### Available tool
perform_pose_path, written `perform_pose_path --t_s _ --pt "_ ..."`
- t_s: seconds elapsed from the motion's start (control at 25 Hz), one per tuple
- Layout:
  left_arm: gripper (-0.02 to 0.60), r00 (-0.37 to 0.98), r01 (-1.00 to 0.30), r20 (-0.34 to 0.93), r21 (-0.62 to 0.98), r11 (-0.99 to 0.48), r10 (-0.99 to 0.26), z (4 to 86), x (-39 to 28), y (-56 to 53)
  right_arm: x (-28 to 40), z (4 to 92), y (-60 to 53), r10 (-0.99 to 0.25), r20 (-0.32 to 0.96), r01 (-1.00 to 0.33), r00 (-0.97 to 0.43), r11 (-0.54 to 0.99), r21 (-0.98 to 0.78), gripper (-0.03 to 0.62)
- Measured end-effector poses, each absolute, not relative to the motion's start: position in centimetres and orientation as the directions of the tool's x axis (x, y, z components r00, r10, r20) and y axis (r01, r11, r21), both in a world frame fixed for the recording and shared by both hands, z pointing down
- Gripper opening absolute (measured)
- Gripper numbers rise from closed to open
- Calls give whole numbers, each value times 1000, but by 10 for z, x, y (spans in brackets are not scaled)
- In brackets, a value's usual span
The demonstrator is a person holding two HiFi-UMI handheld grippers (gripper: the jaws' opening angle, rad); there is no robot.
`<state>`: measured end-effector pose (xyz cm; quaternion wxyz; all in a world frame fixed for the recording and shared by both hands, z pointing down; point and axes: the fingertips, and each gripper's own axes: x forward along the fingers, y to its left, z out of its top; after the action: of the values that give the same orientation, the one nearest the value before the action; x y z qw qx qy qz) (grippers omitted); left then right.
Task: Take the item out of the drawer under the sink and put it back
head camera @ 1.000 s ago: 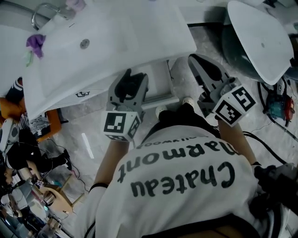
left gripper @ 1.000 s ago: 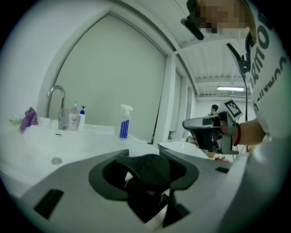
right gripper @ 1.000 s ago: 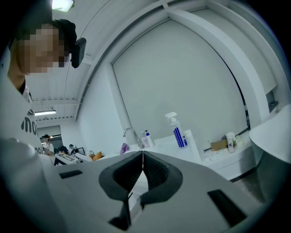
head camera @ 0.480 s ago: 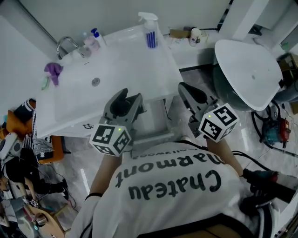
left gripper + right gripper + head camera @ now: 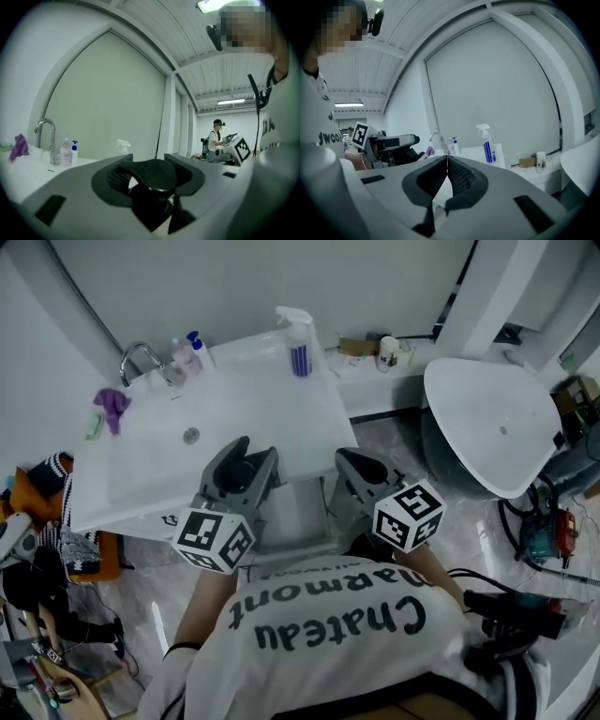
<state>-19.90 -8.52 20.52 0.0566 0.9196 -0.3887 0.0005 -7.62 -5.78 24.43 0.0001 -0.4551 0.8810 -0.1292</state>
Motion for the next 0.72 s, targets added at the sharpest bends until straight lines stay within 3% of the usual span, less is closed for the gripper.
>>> perform_pose_path --t_s 0.2,0.72 --pt "212 672 -736 -9 99 -669 -741 191 -186 -85 -79 211 -60 -708 -26 -696 -706 700 -160 11" --pt "212 469 -874 -9 135 -466 -883 187 -146 -119 -13 225 -128 -599 106 -607 -794 791 -76 11"
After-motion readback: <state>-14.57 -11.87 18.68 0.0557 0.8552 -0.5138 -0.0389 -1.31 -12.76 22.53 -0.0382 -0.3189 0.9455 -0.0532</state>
